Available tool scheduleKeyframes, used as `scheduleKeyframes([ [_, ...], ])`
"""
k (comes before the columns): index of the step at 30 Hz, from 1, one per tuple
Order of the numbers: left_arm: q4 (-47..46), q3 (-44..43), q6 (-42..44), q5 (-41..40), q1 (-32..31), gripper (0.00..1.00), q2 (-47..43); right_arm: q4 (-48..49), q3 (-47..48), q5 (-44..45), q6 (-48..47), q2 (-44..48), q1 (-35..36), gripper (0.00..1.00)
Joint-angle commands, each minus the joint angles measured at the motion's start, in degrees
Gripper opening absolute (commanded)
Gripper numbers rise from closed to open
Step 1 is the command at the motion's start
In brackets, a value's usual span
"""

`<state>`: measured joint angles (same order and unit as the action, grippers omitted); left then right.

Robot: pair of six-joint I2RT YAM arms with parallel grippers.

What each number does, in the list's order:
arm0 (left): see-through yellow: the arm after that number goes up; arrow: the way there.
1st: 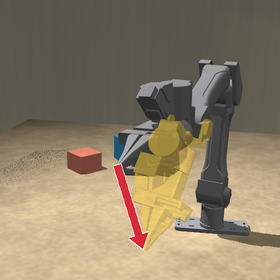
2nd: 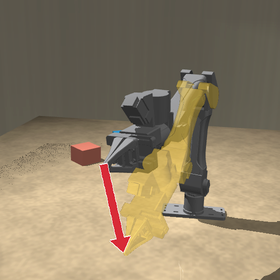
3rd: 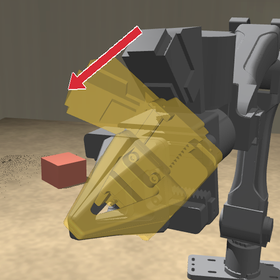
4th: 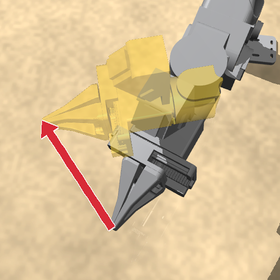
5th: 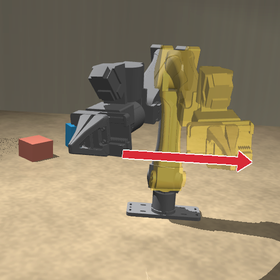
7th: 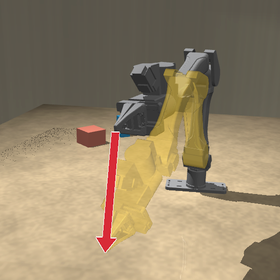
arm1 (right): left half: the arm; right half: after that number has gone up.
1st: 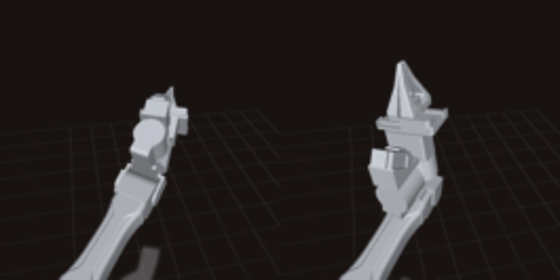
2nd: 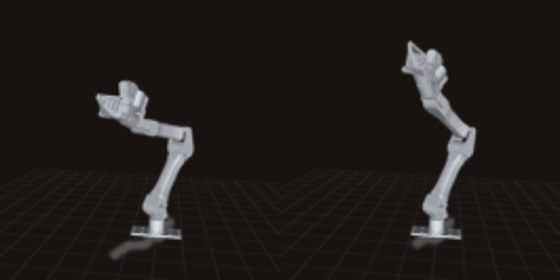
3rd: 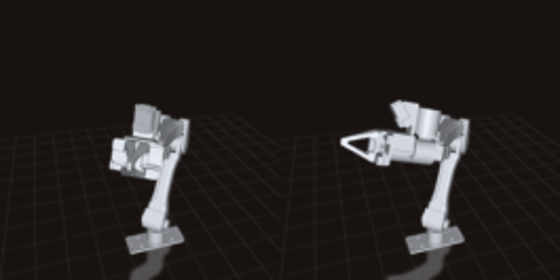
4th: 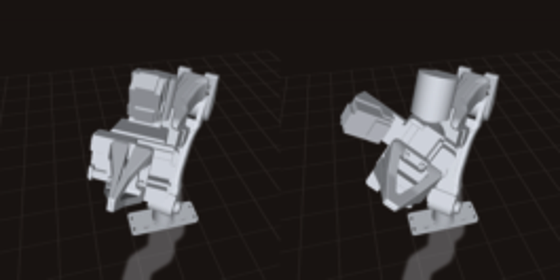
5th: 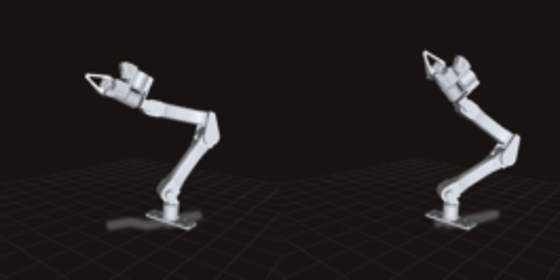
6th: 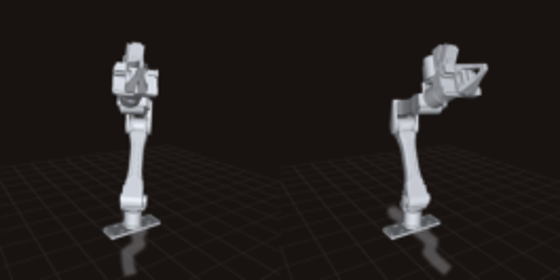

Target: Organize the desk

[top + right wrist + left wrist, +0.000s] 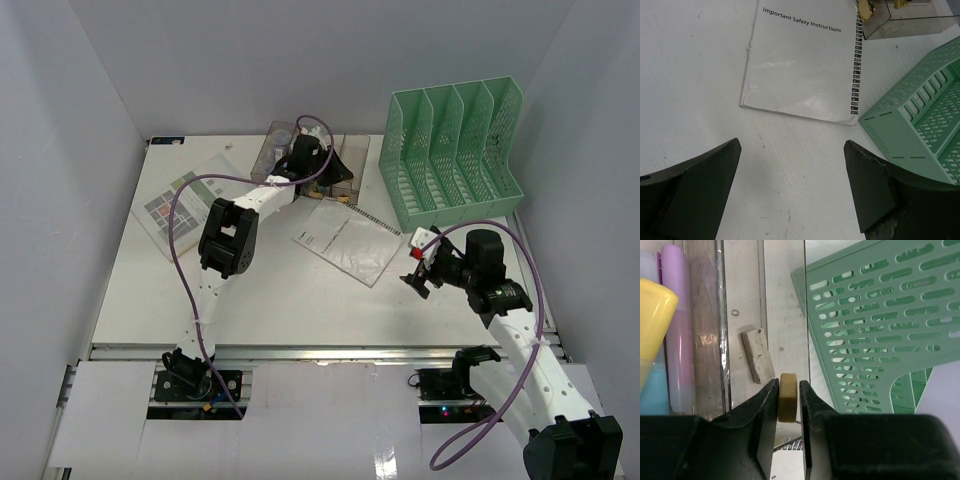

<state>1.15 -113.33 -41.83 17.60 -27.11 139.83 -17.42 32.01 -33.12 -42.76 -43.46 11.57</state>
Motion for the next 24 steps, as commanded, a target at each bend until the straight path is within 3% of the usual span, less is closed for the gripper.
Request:
scheduleKeyframes([
  [1, 4.38, -5.22, 2.18, 1.29, -0.13, 0.55, -1.24, 2.57, -0.37, 0.66, 0.51, 0.31, -0.41, 0.90],
  [2, 4.52, -5.27, 2.39, 1.48, -0.14, 0.61, -1.27, 2.63, -0.37, 0.88, 0.60, 0.26, -0.44, 0.90],
  [4, 5.37, -5.48, 3.62, 2.61, -0.22, 0.98, -1.55, 3.00, -0.37, 1.48, 0.84, -0.05, -0.61, 0.90],
  [10, 6.44, -5.02, 5.87, 2.37, -0.22, 0.98, -5.46, 2.89, -0.63, 0.30, 1.30, -0.52, -2.09, 0.90],
  [15, 7.35, 0.06, 11.06, 1.67, -0.22, 0.98, -16.04, 2.74, -1.16, -2.03, 1.18, -0.75, -3.49, 0.90],
  [20, 5.67, 25.94, 17.64, -0.96, -0.22, 0.98, -41.92, 7.46, -2.20, 0.53, 4.92, -1.95, -3.58, 0.90],
  [23, 2.65, 47.67, 20.13, -5.19, 0.06, 0.98, -57.95, 6.56, -0.52, -3.77, 4.64, -4.93, -3.50, 0.90],
  [24, 1.76, 51.25, 20.20, -6.08, 0.12, 0.98, -65.22, 4.47, 0.57, -5.61, 3.43, -7.50, -3.09, 0.90],
])
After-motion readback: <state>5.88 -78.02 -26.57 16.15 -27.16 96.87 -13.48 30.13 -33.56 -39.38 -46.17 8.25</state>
